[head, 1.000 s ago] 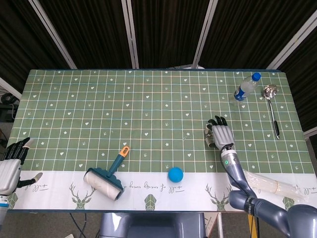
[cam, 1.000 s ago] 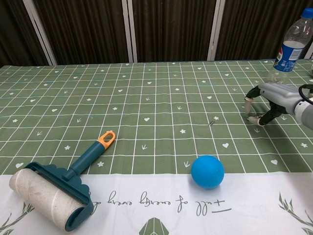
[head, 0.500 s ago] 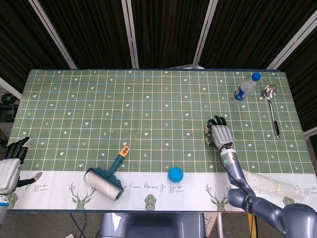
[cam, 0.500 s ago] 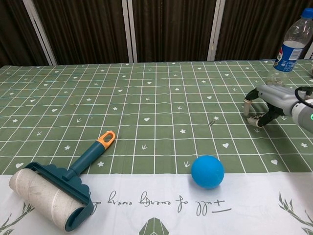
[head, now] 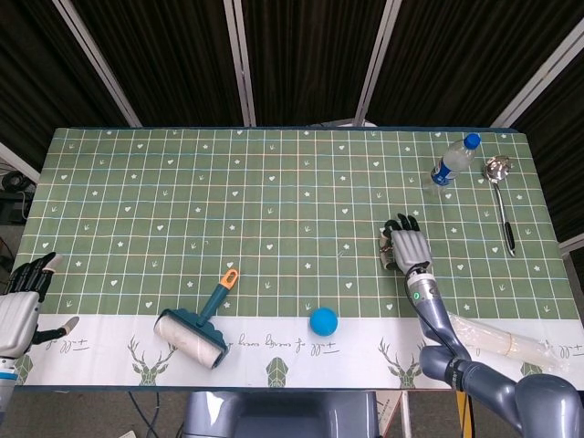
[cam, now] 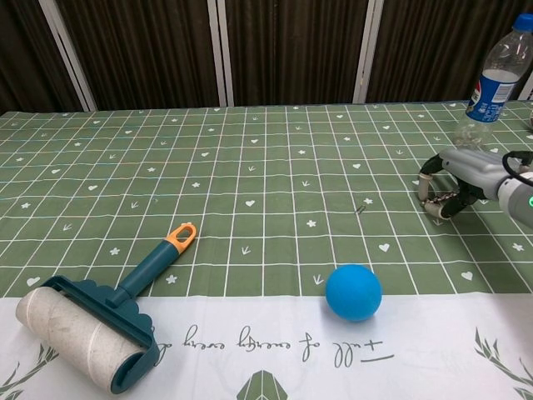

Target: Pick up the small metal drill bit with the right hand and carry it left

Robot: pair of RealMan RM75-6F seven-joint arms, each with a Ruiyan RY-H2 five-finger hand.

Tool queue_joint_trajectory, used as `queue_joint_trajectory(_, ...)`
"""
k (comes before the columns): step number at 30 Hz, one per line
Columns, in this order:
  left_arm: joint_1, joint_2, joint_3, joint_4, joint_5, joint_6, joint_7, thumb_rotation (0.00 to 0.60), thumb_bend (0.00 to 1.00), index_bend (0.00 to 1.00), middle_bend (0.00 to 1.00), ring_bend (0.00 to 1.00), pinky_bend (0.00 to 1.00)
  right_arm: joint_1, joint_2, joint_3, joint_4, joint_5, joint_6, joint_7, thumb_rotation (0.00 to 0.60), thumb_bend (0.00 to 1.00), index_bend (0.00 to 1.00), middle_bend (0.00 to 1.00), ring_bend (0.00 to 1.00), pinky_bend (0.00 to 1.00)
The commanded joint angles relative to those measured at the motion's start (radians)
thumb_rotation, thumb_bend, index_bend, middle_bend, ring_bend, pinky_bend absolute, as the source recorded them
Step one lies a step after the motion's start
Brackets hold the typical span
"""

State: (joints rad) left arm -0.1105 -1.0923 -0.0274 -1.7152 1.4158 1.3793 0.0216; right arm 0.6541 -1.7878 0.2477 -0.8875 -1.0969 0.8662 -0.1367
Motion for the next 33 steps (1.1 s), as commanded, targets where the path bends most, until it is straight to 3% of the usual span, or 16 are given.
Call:
queue_joint_trajectory(1,0.0,0.0,0.0,-0.001,0.0,0.0,0.0,0.6,0.15,0.0,0.0,0.0,0.0,-0.001,-0.005,-0.001,0.007,0.002,-0.004,0.001,0.6,0.35,0.47,0.18,0.0,0.04)
queue_joint_trajectory(18,-0.002,0.0,-0.001,-0.003,-0.007,-0.004,0.001,0.6,0.15,0.0,0.0,0.0,0.0,-0.004,-0.01,0.015,-0.025,-0.011,0.033,0.013,0.6,0.4,0.56,0.18,0.0,0.04)
queue_joint_trajectory(21,-0.002,0.0,-0.001,-0.003,-0.008,-0.004,0.001,0.6,0.15,0.0,0.0,0.0,0.0,-0.009,-0.002,0.044,-0.072,0.021,0.038,0.022,0.6,0.4,0.56,0.18,0.0,0.04)
queue_joint_trajectory(33,0.001,0.002,0.002,-0.008,-0.001,0.001,-0.004,0.6,0.15,0.0,0.0,0.0,0.0,-0.013,0.072,0.245,-0.346,0.339,0.042,0.02,0.6,0.4,0.56,0.18,0.0,0.04)
